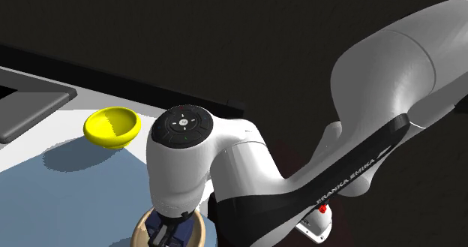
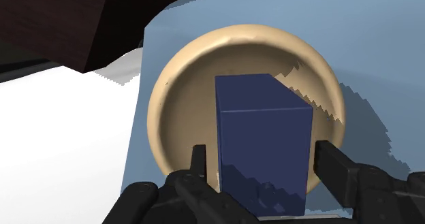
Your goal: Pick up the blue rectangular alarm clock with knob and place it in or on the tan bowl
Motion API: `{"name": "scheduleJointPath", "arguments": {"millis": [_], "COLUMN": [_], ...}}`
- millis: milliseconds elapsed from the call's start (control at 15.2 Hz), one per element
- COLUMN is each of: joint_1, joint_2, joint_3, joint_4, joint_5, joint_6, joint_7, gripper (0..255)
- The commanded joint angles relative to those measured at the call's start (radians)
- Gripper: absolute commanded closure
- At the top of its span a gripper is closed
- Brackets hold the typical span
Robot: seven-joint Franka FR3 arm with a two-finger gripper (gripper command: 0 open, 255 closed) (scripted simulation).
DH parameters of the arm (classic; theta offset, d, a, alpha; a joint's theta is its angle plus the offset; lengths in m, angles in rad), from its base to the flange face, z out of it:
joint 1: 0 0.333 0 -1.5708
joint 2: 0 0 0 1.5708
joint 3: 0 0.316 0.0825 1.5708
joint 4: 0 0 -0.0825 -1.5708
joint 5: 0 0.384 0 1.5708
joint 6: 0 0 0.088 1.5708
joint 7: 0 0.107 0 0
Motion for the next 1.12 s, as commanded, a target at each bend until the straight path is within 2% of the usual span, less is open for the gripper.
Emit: {"name": "scheduleJointPath", "arguments": {"millis": [0, 264, 528, 1056], "joint_1": [0.0, 0.0, 0.011, 0.012], "joint_2": [0.0, 0.0, -0.088, -0.088], "joint_3": [0.0, 0.0, -0.029, -0.03], "joint_4": [0.0, 0.0, 0.066, 0.066], "joint_5": [0.0, 0.0, 0.054, 0.053], "joint_6": [0.0, 0.0, -0.139, -0.139], "joint_7": [0.0, 0.0, -0.043, -0.043], "gripper": [0, 0, 0, 0]}}
